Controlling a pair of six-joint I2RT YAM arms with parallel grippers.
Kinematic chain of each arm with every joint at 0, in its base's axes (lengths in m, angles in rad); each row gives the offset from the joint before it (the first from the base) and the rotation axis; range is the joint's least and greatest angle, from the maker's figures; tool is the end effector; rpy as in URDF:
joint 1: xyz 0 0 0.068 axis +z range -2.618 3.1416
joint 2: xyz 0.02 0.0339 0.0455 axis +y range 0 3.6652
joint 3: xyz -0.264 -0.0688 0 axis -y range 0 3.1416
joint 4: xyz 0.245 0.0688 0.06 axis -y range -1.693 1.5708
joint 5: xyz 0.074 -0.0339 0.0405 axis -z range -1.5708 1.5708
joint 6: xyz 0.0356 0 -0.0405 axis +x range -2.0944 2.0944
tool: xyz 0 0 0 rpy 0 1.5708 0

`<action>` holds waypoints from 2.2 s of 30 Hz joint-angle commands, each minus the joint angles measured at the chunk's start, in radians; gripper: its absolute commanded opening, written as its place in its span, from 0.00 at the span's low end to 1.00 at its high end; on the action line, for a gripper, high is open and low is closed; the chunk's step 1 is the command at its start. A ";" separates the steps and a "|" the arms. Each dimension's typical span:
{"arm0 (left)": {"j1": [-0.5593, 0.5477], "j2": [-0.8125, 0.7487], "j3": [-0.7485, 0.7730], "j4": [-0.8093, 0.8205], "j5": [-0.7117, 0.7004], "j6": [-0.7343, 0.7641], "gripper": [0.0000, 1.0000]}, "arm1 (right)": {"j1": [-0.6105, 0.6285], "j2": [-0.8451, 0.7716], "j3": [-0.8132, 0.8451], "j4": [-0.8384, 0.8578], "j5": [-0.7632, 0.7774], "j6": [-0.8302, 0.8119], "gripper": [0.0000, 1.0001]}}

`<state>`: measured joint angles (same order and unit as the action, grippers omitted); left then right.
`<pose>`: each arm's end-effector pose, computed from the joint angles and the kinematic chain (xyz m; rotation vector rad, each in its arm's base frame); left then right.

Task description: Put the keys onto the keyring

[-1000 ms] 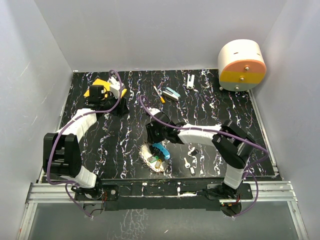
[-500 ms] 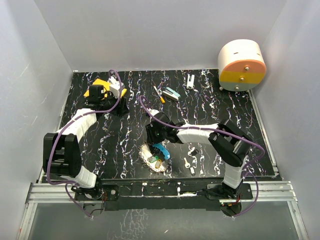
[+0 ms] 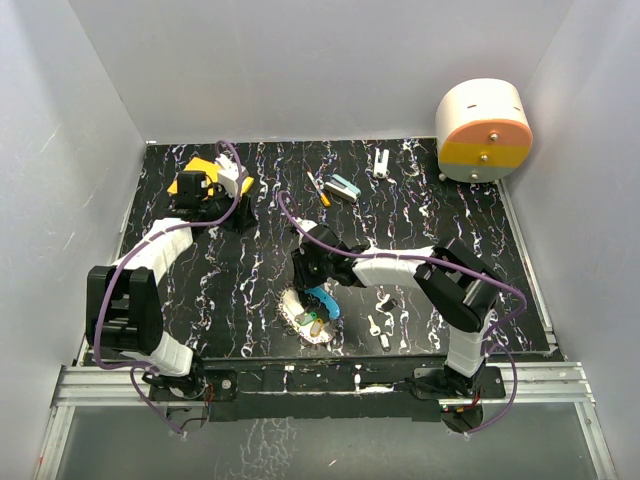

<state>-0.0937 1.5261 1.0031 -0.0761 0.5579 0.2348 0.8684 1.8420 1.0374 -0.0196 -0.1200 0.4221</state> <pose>0.3332 -0.0502 0.2481 0.6529 2.0081 -0.5188 0.2410 0.2914 0.1527 -0.6158 2.4455 0.7148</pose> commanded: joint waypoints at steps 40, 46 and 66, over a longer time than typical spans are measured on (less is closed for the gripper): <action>-0.149 -0.014 0.235 -0.742 0.891 0.666 0.54 | -0.004 -0.608 -0.086 -0.009 0.036 0.002 0.08; -0.189 0.001 0.266 -0.867 0.903 0.827 0.56 | -0.005 -0.605 -0.063 -0.017 0.029 0.003 0.08; -0.259 0.003 0.276 -0.704 0.711 0.615 0.58 | 0.042 -0.621 0.011 -0.059 0.048 0.006 0.08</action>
<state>-0.3500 1.5581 1.2503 -0.8040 1.2808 0.8848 0.8970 1.2568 0.9791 -0.1364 -0.0845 0.4316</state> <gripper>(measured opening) 0.581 0.088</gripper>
